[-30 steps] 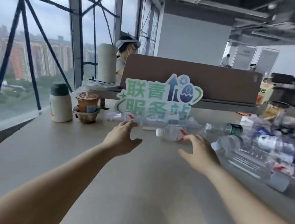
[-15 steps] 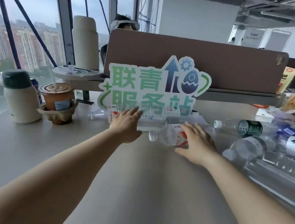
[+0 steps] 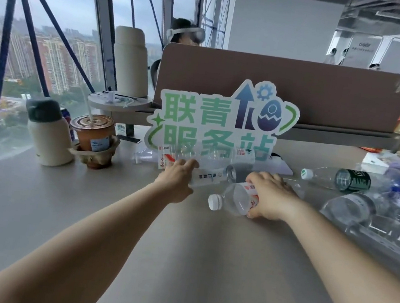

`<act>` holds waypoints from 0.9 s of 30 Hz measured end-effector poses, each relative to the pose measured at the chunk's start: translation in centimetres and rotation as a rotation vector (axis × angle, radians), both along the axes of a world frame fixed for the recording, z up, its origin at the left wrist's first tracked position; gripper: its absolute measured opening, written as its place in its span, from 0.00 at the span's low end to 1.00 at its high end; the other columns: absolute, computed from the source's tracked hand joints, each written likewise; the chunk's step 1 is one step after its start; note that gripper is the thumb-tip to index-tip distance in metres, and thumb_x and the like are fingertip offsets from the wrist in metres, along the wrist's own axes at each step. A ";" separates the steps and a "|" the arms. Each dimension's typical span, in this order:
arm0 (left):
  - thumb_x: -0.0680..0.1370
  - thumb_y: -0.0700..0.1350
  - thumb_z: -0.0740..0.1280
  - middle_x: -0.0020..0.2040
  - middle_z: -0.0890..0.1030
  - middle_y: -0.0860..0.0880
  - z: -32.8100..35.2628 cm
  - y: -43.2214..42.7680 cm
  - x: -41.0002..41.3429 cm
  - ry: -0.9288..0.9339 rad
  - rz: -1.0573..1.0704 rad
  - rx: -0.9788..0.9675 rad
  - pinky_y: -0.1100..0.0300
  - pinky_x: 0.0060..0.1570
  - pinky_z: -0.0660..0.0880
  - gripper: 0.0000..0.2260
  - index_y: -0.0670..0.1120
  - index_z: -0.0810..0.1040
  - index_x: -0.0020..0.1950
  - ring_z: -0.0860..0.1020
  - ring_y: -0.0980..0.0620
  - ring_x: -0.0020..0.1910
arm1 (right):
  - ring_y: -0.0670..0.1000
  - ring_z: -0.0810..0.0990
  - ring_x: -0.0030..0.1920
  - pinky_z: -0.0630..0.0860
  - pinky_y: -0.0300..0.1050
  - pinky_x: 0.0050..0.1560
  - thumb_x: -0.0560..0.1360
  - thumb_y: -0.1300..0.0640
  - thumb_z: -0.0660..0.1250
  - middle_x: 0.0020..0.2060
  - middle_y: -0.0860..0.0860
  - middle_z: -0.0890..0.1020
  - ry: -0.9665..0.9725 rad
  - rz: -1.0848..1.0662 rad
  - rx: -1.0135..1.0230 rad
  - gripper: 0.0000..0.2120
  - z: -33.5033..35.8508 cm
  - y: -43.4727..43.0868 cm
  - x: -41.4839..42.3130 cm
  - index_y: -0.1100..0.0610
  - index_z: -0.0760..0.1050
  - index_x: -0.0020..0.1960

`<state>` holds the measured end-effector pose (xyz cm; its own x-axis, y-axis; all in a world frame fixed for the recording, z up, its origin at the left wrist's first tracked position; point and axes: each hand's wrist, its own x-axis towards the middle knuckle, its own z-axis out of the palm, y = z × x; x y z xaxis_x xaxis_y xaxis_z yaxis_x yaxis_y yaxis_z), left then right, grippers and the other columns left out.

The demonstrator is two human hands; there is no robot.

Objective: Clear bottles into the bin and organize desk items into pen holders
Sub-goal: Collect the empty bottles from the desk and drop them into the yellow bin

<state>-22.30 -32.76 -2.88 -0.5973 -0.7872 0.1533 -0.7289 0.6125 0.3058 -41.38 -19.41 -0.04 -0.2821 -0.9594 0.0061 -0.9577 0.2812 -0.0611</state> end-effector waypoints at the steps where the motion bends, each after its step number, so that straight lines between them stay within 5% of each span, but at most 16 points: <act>1: 0.73 0.44 0.72 0.68 0.68 0.43 -0.2 0.6 0.9 0.024 -0.009 0.016 0.49 0.60 0.71 0.29 0.50 0.63 0.70 0.70 0.42 0.63 | 0.54 0.64 0.65 0.67 0.50 0.62 0.63 0.46 0.76 0.63 0.49 0.68 0.004 0.016 0.005 0.34 0.0 0.3 0.5 0.49 0.64 0.64; 12: 0.72 0.47 0.74 0.66 0.71 0.48 2.5 11.2 21.1 0.201 0.181 -0.106 0.56 0.56 0.73 0.26 0.52 0.69 0.68 0.72 0.46 0.62 | 0.50 0.71 0.53 0.75 0.53 0.53 0.60 0.44 0.75 0.53 0.47 0.71 -0.077 0.334 0.072 0.28 3.3 3.6 15.5 0.47 0.66 0.55; 19: 0.70 0.44 0.76 0.60 0.75 0.45 5.3 19.1 41.3 0.453 0.517 -0.291 0.53 0.52 0.77 0.26 0.49 0.73 0.66 0.78 0.44 0.52 | 0.50 0.72 0.59 0.71 0.47 0.57 0.67 0.42 0.75 0.59 0.49 0.70 -0.471 0.649 -0.278 0.35 6.2 4.2 34.1 0.48 0.62 0.67; 24: 0.70 0.44 0.76 0.61 0.75 0.44 7.1 24.7 54.3 0.543 0.712 -0.454 0.48 0.50 0.79 0.26 0.49 0.73 0.66 0.76 0.47 0.56 | 0.50 0.75 0.60 0.74 0.49 0.57 0.66 0.46 0.77 0.61 0.49 0.76 -0.746 0.879 -0.575 0.33 6.1 3.6 48.4 0.53 0.65 0.64; 27: 0.71 0.45 0.75 0.63 0.74 0.46 7.6 27.5 60.6 0.570 0.795 -0.521 0.54 0.50 0.80 0.27 0.50 0.72 0.67 0.73 0.53 0.56 | 0.46 0.75 0.58 0.75 0.47 0.52 0.66 0.45 0.76 0.61 0.47 0.75 -0.932 0.987 -0.683 0.33 6.8 3.7 56.1 0.54 0.65 0.64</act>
